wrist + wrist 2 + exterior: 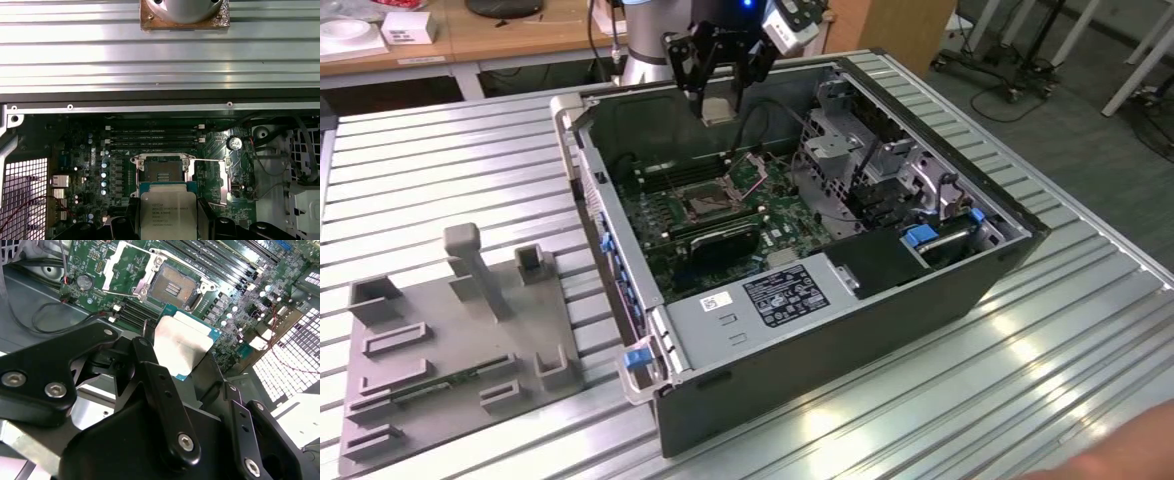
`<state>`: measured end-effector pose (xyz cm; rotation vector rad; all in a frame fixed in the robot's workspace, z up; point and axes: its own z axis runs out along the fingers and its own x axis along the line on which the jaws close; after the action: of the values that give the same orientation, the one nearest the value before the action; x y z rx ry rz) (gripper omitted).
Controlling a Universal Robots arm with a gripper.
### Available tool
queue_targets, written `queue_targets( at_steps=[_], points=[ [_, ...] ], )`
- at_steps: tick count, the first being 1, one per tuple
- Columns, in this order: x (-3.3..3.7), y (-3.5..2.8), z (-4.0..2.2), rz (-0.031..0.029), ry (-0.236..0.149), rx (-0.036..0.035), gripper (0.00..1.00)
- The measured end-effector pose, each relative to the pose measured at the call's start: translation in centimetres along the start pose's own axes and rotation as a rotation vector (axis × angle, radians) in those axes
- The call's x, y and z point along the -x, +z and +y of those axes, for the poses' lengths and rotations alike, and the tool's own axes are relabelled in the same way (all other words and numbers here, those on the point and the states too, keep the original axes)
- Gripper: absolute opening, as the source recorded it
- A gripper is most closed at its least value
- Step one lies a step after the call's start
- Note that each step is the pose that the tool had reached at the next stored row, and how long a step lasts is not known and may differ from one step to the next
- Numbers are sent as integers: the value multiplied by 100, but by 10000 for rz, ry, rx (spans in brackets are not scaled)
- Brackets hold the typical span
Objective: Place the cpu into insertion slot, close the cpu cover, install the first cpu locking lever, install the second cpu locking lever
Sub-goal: 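Place the cpu into insertion slot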
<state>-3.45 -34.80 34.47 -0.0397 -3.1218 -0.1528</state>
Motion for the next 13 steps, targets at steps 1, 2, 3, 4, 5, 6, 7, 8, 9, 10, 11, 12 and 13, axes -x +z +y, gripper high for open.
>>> queue_targets(
  at_steps=[1, 2, 3, 4, 5, 6, 7, 8, 9, 10, 11, 12, 13],
  points=[
    [0, 2, 0, -26, -2, -1, 54],
    [0, 4, 0, -48, -4, 0, 54],
    [0, 4, 0, -66, -7, 1, 54],
    [0, 4, 0, -68, -7, 1, 54],
    [0, 4, 0, -71, -8, 2, 54],
    [0, 4, 0, -74, -8, 1, 54],
    [0, 4, 0, -76, -7, 1, 54],
    [0, 4, 0, -79, -8, 1, 54],
    [0, 4, 0, -81, -8, 1, 54],
    [0, 4, 0, -84, -8, 2, 54],
    [0, 4, 0, -86, -8, 1, 54],
    [0, 4, -1, -87, -9, 1, 54],
    [0, 11, -2, -88, -9, 3, 54]
  ],
)
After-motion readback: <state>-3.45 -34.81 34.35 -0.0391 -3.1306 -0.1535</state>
